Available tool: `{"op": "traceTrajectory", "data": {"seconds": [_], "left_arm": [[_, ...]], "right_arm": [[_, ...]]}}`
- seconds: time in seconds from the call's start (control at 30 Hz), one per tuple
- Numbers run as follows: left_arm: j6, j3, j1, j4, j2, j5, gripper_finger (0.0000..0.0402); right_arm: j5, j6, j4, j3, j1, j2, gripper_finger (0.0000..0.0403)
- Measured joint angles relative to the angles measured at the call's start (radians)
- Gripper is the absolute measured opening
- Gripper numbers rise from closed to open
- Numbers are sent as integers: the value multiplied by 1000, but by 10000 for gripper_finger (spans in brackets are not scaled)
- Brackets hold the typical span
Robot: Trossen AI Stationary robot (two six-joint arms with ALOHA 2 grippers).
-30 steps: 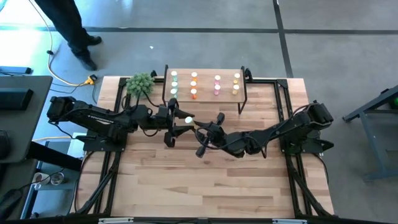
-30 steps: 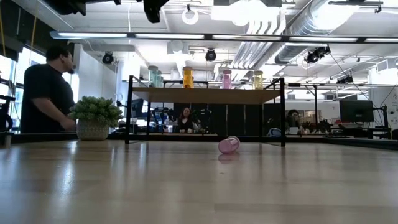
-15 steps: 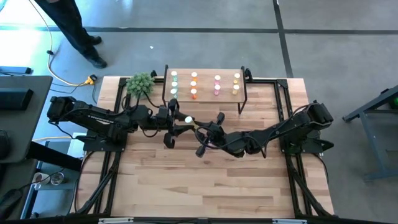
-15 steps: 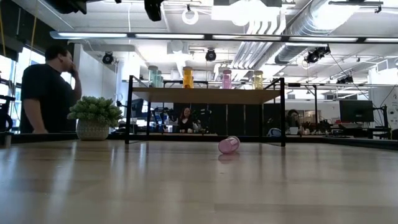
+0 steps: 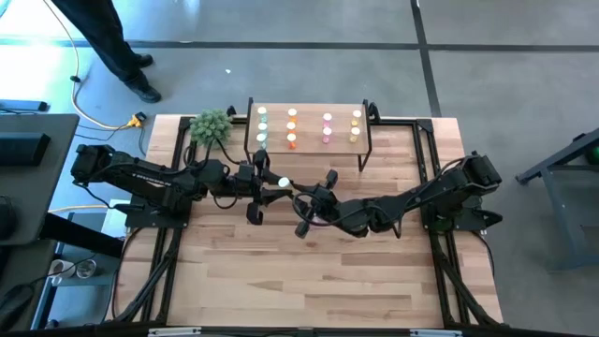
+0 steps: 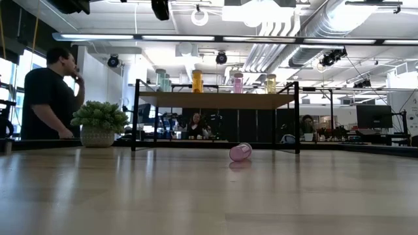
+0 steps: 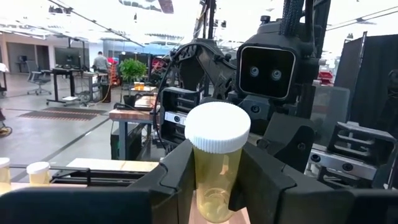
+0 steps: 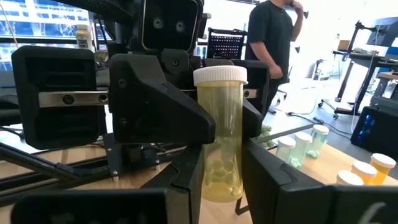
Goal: Pick and place medicine bottles onto shelf by color
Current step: Put the yellow pill bottle on the shelf aligned with the yellow pill bottle
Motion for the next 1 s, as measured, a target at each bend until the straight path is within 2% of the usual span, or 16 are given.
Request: {"op": "traceTrajectory", "data": {"seconds": [0.27,0.5,0.67,1.0], "left_arm": [[1,0,0,-5,1,1,97],[22,-1,0,-49,1,-37,97],[34,-1,1,-117,1,-95,97],[63,-1,1,-232,1,-201,97]], "right_arm": [[5,0,-18,0,0,0,83],[16,0,-77,0,-2,0,151],[31,40,-169,0,-1,0,181],[34,234,-459,0,-1,-1,185]]}}
